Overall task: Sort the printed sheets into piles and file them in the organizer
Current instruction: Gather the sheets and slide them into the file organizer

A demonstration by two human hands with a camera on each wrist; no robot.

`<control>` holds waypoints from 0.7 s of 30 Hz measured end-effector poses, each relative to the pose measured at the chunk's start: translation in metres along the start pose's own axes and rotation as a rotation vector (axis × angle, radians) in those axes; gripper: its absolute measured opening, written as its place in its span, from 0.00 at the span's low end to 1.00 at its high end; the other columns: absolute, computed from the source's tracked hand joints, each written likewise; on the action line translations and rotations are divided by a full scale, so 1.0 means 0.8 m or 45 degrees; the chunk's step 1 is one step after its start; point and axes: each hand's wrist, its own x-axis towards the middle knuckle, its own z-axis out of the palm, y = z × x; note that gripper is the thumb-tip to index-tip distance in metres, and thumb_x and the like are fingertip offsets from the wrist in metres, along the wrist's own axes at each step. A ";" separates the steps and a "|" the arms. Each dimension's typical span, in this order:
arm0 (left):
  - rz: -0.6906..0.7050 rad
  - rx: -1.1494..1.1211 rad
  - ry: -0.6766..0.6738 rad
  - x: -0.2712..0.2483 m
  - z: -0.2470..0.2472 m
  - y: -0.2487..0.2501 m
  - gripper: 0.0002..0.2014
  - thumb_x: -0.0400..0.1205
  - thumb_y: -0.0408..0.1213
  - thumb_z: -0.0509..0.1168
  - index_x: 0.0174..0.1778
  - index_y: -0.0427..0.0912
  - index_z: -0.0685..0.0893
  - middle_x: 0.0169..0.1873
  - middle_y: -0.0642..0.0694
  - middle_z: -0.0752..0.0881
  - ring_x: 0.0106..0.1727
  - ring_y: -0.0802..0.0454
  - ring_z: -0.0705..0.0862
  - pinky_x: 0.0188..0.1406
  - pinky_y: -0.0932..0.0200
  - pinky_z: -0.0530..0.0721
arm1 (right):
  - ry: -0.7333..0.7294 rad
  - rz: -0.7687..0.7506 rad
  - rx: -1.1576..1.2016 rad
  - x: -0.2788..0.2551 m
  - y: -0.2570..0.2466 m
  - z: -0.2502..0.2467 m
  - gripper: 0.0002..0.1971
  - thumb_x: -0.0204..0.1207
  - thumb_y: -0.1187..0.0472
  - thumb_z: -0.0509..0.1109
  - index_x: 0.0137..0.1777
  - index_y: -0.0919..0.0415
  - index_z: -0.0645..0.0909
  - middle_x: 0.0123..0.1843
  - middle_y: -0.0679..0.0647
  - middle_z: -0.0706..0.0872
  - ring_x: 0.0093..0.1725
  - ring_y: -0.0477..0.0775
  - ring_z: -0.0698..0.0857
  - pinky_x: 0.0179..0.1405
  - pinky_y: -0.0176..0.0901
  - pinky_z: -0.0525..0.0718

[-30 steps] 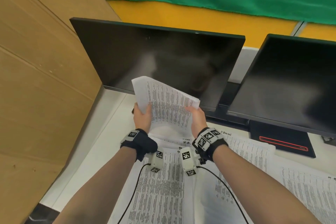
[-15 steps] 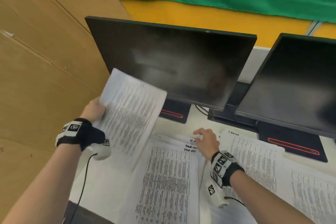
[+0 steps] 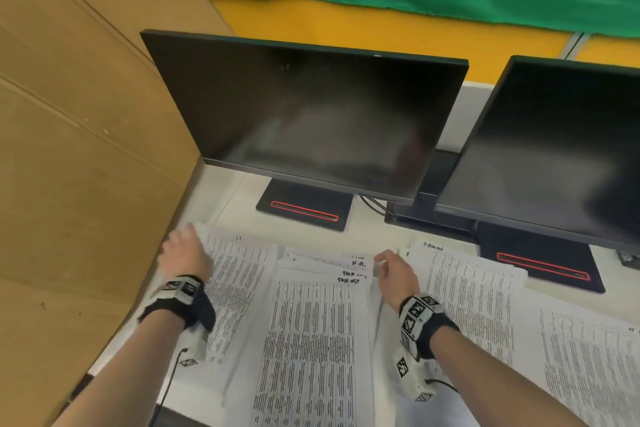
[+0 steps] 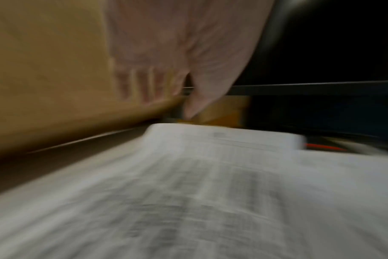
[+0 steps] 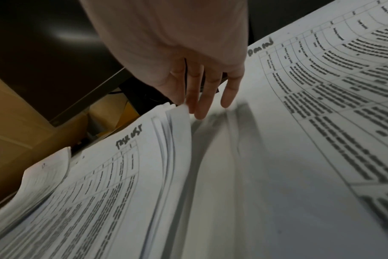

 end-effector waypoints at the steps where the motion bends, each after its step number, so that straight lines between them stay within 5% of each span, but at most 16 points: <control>1: 0.258 -0.042 0.118 -0.011 0.000 0.027 0.26 0.77 0.34 0.65 0.71 0.40 0.69 0.63 0.36 0.76 0.61 0.37 0.77 0.60 0.41 0.78 | 0.005 0.011 0.013 0.001 0.000 -0.001 0.12 0.81 0.63 0.56 0.59 0.55 0.78 0.56 0.55 0.84 0.53 0.58 0.83 0.59 0.53 0.81; 4: 0.983 -0.108 -0.050 -0.063 0.016 0.114 0.21 0.80 0.45 0.62 0.70 0.51 0.72 0.66 0.48 0.74 0.66 0.49 0.72 0.68 0.46 0.71 | 0.010 0.022 0.021 0.006 -0.002 -0.001 0.10 0.81 0.60 0.60 0.58 0.52 0.79 0.55 0.55 0.82 0.52 0.55 0.82 0.59 0.51 0.80; 6: 1.234 0.014 -0.236 -0.092 0.033 0.157 0.24 0.78 0.49 0.63 0.71 0.55 0.69 0.68 0.52 0.72 0.69 0.51 0.68 0.72 0.44 0.65 | 0.000 0.011 0.016 0.009 -0.003 -0.002 0.09 0.81 0.61 0.61 0.55 0.52 0.81 0.53 0.53 0.80 0.49 0.53 0.80 0.58 0.46 0.79; 11: 1.226 0.211 -0.399 -0.104 0.059 0.199 0.25 0.73 0.40 0.65 0.67 0.53 0.70 0.61 0.50 0.77 0.65 0.48 0.71 0.71 0.42 0.60 | -0.010 -0.036 -0.041 0.013 -0.006 -0.001 0.06 0.78 0.61 0.65 0.43 0.52 0.82 0.50 0.51 0.80 0.50 0.53 0.83 0.56 0.45 0.79; 14: 1.258 0.163 -0.287 -0.109 0.068 0.198 0.16 0.76 0.31 0.60 0.58 0.49 0.76 0.55 0.48 0.81 0.60 0.47 0.76 0.68 0.46 0.59 | -0.013 -0.040 -0.016 0.012 -0.004 -0.001 0.06 0.78 0.60 0.66 0.40 0.51 0.80 0.48 0.50 0.84 0.48 0.52 0.83 0.55 0.47 0.80; 19: 1.365 -0.084 -0.110 -0.127 0.079 0.171 0.07 0.75 0.28 0.65 0.38 0.45 0.80 0.39 0.49 0.82 0.41 0.48 0.79 0.56 0.48 0.77 | -0.040 0.040 0.148 0.011 0.006 0.001 0.09 0.78 0.60 0.65 0.38 0.47 0.76 0.42 0.47 0.84 0.47 0.53 0.84 0.53 0.47 0.82; 21: 1.352 -0.153 -0.096 -0.131 0.084 0.165 0.07 0.74 0.27 0.68 0.37 0.44 0.81 0.43 0.49 0.83 0.43 0.49 0.79 0.53 0.54 0.78 | -0.050 0.081 0.205 0.012 0.006 0.001 0.07 0.79 0.60 0.64 0.40 0.48 0.77 0.45 0.50 0.86 0.48 0.54 0.84 0.53 0.47 0.82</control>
